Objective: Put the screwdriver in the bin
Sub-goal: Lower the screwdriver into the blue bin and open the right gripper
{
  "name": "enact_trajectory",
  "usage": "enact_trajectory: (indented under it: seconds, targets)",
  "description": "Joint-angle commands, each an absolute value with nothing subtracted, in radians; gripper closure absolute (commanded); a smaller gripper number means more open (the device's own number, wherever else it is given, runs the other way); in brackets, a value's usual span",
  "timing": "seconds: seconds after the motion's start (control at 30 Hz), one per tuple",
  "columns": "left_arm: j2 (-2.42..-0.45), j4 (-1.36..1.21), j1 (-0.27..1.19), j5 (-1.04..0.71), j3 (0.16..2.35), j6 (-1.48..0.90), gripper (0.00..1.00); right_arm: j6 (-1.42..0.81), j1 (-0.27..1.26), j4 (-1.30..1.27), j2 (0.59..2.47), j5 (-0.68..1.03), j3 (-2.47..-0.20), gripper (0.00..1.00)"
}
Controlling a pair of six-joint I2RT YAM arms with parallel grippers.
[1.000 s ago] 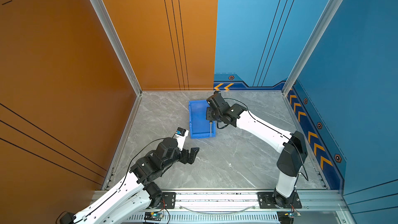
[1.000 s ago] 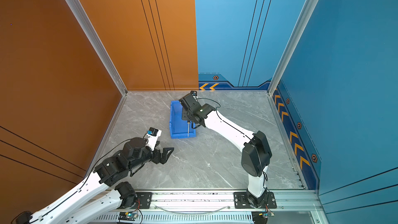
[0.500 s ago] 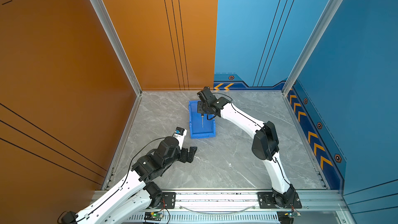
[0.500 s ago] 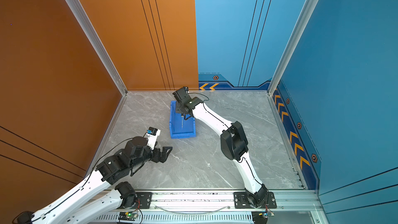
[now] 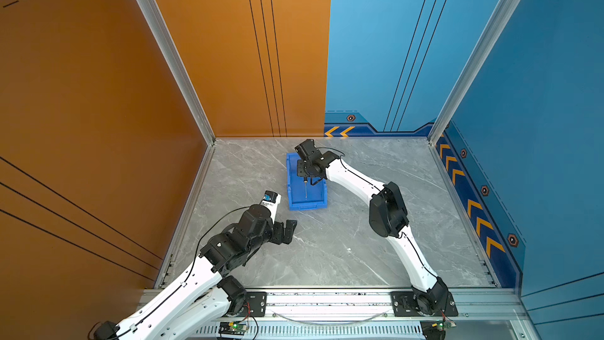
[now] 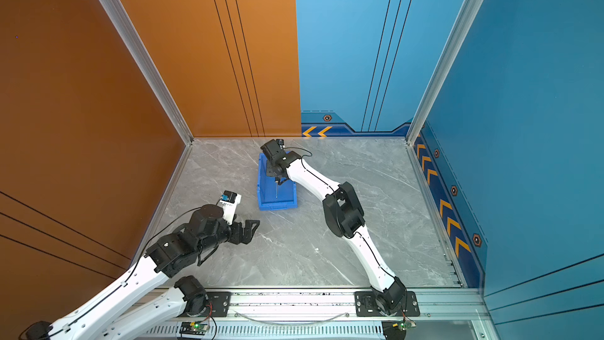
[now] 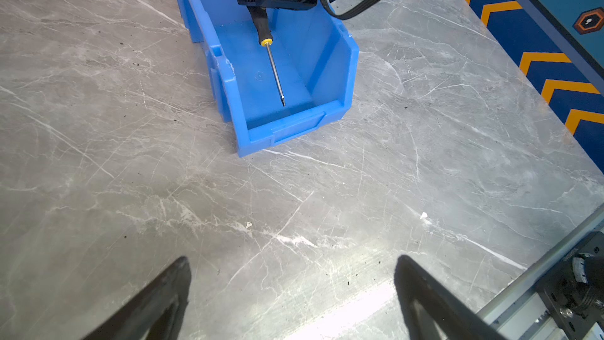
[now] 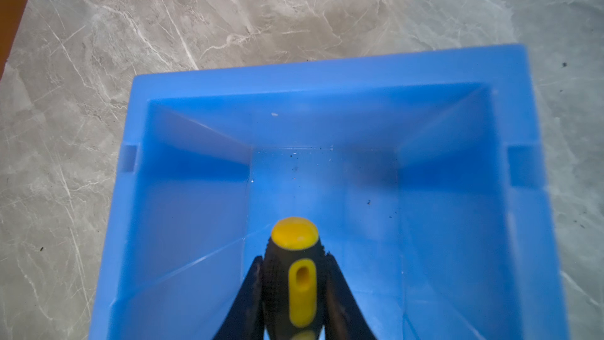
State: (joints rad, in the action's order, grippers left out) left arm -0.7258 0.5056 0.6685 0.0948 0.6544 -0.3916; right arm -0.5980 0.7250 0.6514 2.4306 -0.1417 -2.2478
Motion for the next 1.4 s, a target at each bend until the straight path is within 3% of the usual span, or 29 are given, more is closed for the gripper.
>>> enact_trajectory:
  seconds: [0.0,0.77,1.37]
  targets:
    - [-0.727,0.529,0.657,0.113,0.676,-0.411,0.02,-0.584,0.723,0.67,2.459,-0.136,-2.284,0.99]
    - [-0.718,0.529,0.653,0.104,0.655,-0.422,0.02,-0.615,0.73,0.67,2.579,-0.155,-2.325,0.92]
    - [-0.689,0.535,0.658,0.112,0.641,-0.445,0.02,-0.633,0.739,0.675,2.605,-0.157,-2.324,0.68]
